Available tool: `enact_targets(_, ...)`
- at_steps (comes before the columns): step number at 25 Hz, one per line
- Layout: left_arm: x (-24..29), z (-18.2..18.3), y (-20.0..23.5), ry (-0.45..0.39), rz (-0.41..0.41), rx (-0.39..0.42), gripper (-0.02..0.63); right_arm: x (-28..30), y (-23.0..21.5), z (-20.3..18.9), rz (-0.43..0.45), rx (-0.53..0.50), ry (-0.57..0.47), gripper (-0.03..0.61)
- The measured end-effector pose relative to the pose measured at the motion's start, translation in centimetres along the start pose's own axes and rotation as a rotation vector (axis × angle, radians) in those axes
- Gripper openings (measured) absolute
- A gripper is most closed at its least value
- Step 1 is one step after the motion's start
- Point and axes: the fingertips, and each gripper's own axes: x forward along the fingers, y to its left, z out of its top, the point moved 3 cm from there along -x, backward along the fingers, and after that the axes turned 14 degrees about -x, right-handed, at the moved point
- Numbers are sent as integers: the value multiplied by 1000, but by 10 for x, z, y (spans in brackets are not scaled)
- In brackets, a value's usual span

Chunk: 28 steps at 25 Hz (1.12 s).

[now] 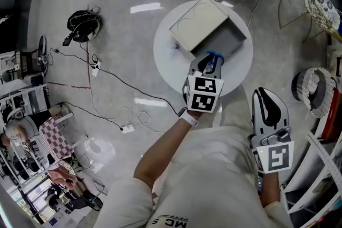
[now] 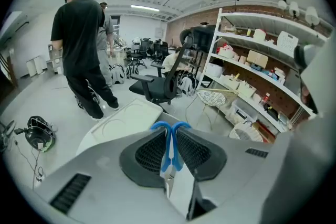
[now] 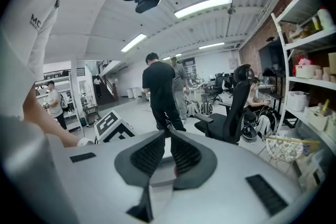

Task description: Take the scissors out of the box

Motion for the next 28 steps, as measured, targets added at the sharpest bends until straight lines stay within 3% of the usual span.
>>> enact_targets(15, -139, 39, -22, -195, -66, -22, 69, -26, 15, 39, -49, -113, -62, 74)
enact_targets(22, -193, 49, -25, -305, -73, 0, 69, -43, 9, 42, -103, -135, -83, 74)
enact_targets(28, -221, 50, -27, -368, -77, 17, 69, -53, 16, 39, -100, -147, -86, 74)
